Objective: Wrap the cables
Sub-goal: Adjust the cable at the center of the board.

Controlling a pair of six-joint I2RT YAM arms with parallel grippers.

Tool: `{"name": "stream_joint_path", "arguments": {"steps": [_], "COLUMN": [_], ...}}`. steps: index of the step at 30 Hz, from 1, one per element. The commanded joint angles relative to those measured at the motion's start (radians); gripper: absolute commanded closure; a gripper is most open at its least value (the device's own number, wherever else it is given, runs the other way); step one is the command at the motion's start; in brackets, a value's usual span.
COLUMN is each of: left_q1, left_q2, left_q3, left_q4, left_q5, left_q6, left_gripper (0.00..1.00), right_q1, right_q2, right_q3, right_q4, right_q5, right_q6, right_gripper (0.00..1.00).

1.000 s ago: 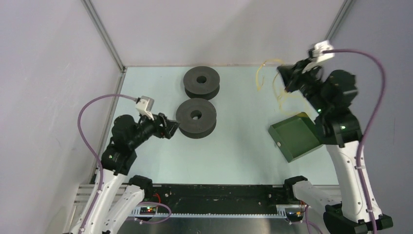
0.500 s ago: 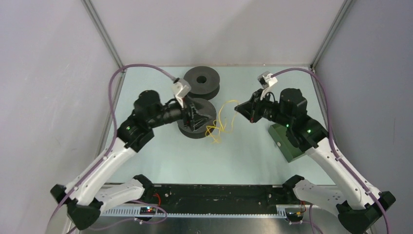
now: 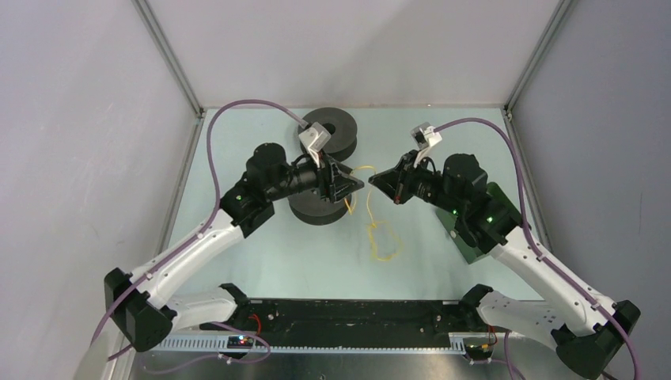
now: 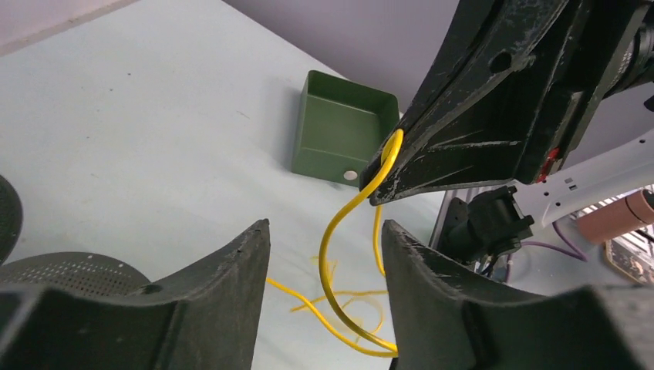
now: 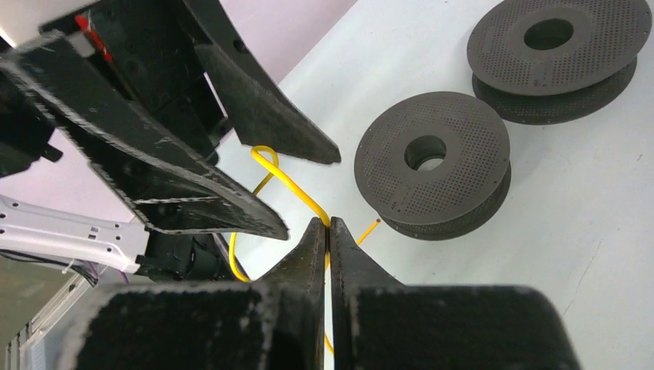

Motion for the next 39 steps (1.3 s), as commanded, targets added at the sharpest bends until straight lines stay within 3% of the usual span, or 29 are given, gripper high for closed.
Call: {"name": "stream_joint_path", "arguments": {"steps": [1, 4, 7, 9, 15, 23, 28, 34, 39], "left_q1": [-0.019, -0.020, -0.020, -0.020, -0.020, -0.019, -0.020, -0.020, -0.019], "left_q2": [0.037, 0.041, 0.024, 0.004, -0.028, -0.127, -0.143, -0.146, -0.161], "left_q3": [-0.027, -0.063, -0.080, -0.079, 0.042, 0.098, 0.069, 0.064, 0.059], "left_q4": [0.097, 0.095, 0.075, 0.055, -0.124, -0.169, -0.183, -0.187, -0.188], "left_q5": [-0.001, -0.004, -0.016, -0.024, -0.089, -0.207, -0.227, -0.227, -0.240], "left_q6": [-0.045, -0.056, -0.049, -0.052, -0.069, -0.101, -0.125, -0.133, -0.138], "left_gripper": [0.47, 0.60, 0.93, 0.99, 1.00, 1.00, 1.00, 1.00, 1.00], "right_q1": [0.008, 0.006, -0.001, -0.003, -0.005, -0.007, -0.005, 0.063, 0.173], "right_q2": [-0.029, -0.056, -0.081, -0.085, -0.082, -0.102, -0.084, -0.038, 0.052], "right_q3": [-0.021, -0.043, -0.073, -0.085, -0.136, -0.303, -0.412, -0.517, -0.576], "right_q4": [0.077, 0.076, 0.056, 0.031, -0.013, -0.012, 0.041, 0.296, 0.577], "right_q5": [0.055, 0.108, 0.198, 0.220, 0.230, 0.240, 0.201, 0.088, 0.091], "right_q6": [0.038, 0.022, -0.019, -0.055, -0.108, -0.027, 0.069, 0.066, 0.066], "right_gripper": [1.00, 1.00, 1.00, 1.00, 0.90, 0.60, 0.52, 0.47, 0.43]}}
